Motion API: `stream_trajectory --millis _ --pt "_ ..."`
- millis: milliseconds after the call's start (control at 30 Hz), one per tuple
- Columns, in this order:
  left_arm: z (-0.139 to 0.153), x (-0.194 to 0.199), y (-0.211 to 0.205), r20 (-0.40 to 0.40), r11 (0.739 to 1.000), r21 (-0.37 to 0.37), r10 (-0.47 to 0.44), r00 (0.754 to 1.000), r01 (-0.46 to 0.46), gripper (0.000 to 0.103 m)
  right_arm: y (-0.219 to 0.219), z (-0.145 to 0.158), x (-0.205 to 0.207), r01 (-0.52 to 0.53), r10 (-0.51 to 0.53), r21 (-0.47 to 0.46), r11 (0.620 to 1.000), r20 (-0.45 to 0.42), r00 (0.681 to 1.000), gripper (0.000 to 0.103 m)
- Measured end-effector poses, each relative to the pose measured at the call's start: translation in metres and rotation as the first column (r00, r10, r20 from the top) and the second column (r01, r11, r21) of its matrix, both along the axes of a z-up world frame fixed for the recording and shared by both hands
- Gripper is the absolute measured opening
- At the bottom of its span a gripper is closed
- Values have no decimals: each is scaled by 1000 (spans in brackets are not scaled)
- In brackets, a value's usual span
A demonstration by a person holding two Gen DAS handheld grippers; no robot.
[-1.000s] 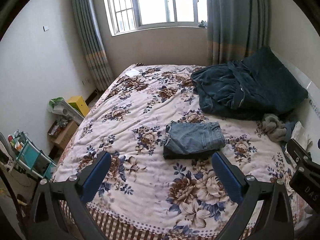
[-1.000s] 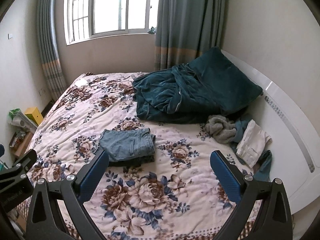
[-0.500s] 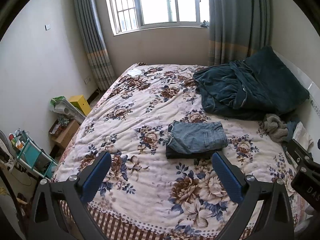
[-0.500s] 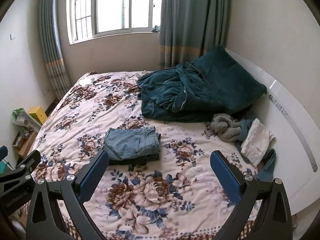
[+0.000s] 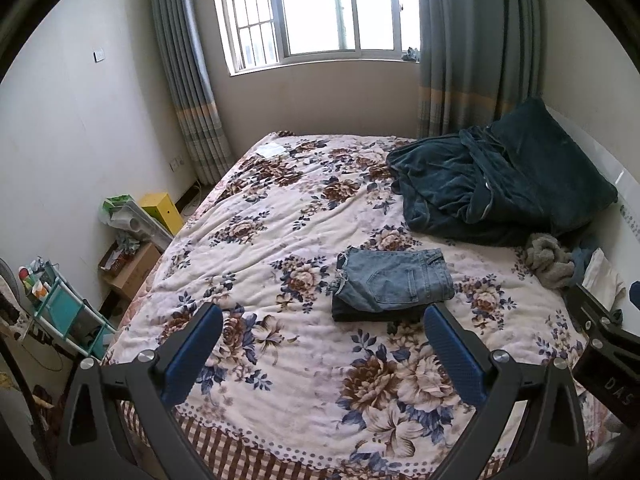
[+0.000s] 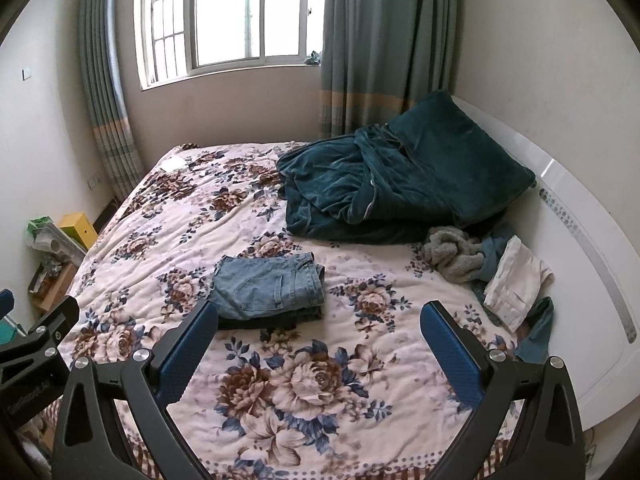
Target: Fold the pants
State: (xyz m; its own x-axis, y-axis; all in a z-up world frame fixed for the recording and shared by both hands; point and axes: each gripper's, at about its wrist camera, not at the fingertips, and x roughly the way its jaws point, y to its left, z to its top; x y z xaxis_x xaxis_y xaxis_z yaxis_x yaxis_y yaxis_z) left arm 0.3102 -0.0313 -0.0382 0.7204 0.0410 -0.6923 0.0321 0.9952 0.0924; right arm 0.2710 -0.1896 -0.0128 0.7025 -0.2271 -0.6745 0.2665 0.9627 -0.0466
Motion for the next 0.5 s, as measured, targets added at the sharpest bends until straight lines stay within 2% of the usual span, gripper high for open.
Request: stream_trajectory --millis 500 --pt "0 -1 -2 2 1000 3 -3 1000 3 103 9 0 -1 0 0 3 1000 -4 1000 103"
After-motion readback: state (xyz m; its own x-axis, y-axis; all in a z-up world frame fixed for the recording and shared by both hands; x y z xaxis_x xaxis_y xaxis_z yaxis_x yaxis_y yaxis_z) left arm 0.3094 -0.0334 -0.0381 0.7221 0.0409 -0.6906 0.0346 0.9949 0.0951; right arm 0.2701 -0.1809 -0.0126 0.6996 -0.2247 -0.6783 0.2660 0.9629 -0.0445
